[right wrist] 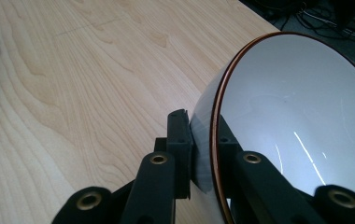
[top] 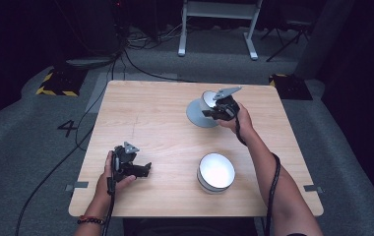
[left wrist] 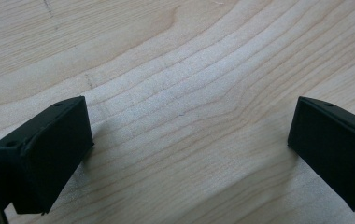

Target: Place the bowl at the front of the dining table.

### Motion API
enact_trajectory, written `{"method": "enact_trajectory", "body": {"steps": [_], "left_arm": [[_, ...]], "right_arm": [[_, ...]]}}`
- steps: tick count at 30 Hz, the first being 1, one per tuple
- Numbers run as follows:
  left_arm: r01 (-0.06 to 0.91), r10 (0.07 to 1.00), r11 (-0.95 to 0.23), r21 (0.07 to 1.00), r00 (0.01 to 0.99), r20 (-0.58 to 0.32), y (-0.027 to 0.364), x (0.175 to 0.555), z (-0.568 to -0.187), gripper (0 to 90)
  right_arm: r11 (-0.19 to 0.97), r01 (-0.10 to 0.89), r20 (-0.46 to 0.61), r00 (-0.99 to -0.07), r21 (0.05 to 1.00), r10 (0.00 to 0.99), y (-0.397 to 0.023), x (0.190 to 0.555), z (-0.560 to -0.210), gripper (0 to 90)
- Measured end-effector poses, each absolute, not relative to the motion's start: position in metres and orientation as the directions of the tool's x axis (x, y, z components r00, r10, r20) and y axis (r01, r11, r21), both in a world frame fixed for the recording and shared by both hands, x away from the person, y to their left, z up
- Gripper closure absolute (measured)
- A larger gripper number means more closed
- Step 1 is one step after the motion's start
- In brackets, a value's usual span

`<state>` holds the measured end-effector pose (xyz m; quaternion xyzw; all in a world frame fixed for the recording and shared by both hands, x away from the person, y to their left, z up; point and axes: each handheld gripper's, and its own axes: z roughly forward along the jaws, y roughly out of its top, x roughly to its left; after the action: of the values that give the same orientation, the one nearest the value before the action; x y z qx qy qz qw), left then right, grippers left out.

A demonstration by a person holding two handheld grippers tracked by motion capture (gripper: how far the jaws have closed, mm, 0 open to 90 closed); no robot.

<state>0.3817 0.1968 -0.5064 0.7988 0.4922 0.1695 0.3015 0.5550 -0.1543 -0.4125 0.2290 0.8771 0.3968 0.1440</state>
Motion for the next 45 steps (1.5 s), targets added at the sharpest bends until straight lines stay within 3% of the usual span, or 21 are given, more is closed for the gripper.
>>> {"method": "enact_trajectory", "body": {"steps": [45], "left_arm": [[0.684,0.890,-0.330,0.650,0.456,-0.028,0.197,0.381,-0.507,0.1]], "right_arm": [[0.592,0.371,-0.072,-0.804,0.715,0.591,-0.146,0.606,-0.445,82.9]]}}
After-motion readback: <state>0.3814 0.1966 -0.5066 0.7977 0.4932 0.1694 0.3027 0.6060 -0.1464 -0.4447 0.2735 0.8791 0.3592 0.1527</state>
